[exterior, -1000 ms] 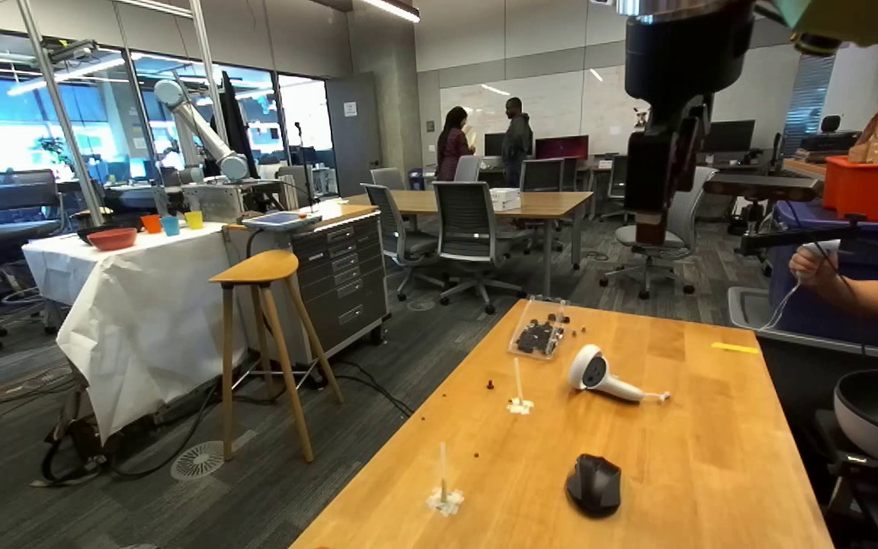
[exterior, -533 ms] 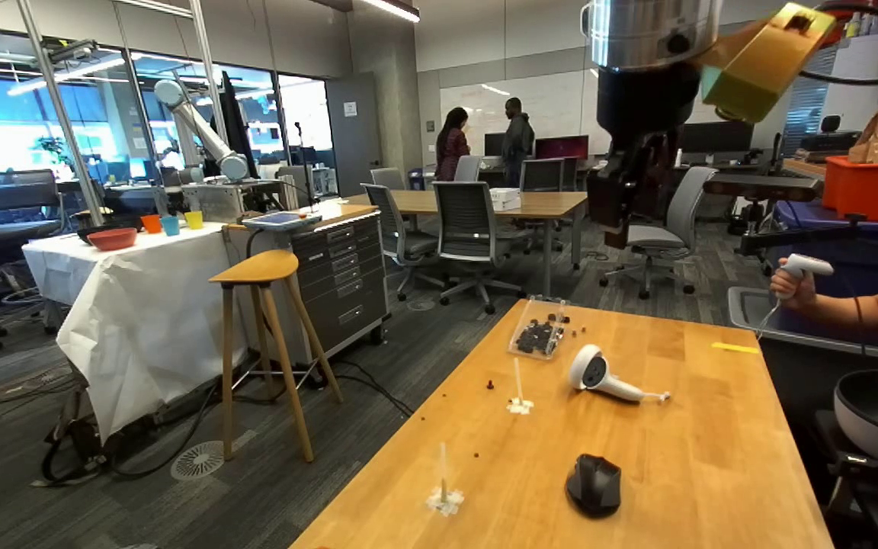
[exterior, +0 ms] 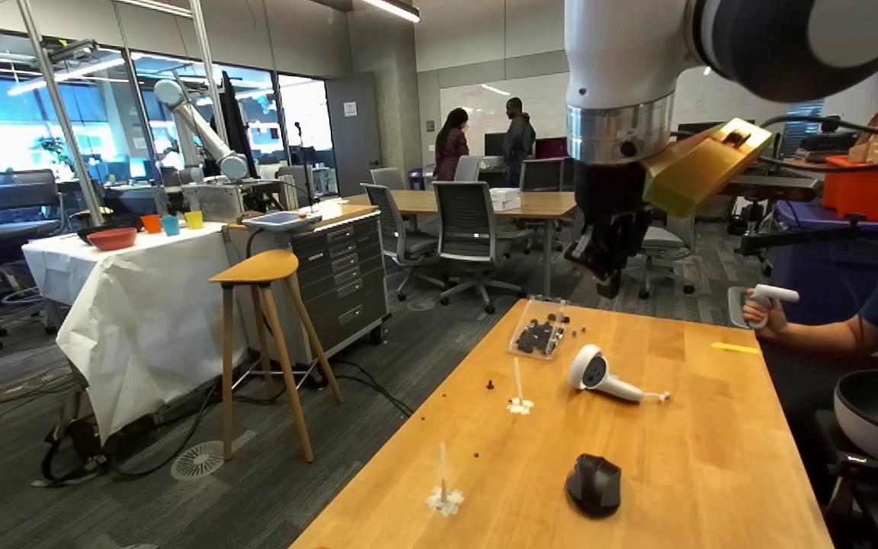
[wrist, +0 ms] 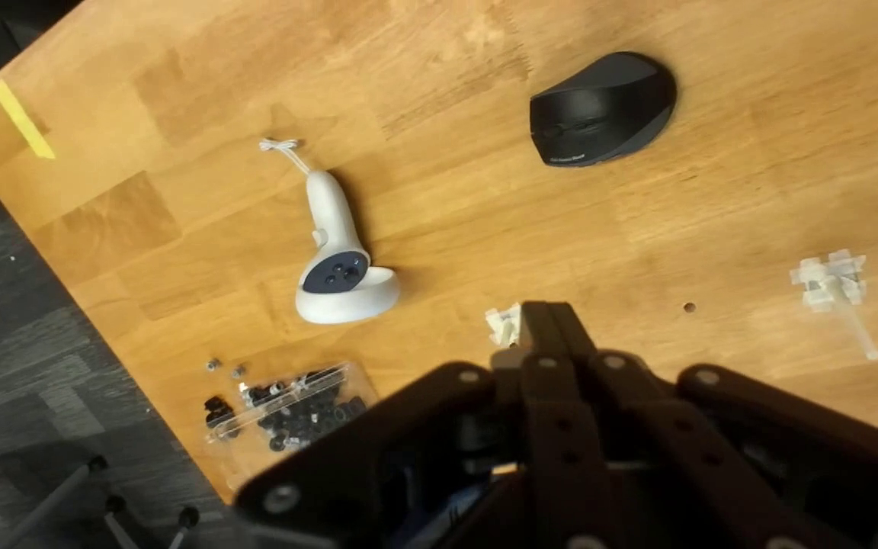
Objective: Press the left button of the mouse
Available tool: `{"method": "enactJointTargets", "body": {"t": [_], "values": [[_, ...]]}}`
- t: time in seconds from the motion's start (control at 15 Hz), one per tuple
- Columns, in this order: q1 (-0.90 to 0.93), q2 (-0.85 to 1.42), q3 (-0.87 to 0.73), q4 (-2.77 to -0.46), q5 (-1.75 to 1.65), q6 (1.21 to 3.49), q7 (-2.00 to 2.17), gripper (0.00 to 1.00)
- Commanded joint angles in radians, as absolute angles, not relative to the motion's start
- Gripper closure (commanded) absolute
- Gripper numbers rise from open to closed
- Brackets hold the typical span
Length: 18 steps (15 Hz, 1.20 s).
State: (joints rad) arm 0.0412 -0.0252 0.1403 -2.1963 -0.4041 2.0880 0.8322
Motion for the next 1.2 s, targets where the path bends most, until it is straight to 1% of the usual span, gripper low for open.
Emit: {"method": "enactJointTargets", "body": {"t": [0.0, 0.6, 1.13], "values": [[0.047, 0.065, 0.105, -2.186, -0.368, 2.186, 0.852, 1.00], [0.095, 0.310, 0.035, -2.123, -0.388, 2.355, 0.860, 1.00], [0.170, 0.479, -0.031, -2.027, -0.371, 2.379, 0.865, 1.00]]}}
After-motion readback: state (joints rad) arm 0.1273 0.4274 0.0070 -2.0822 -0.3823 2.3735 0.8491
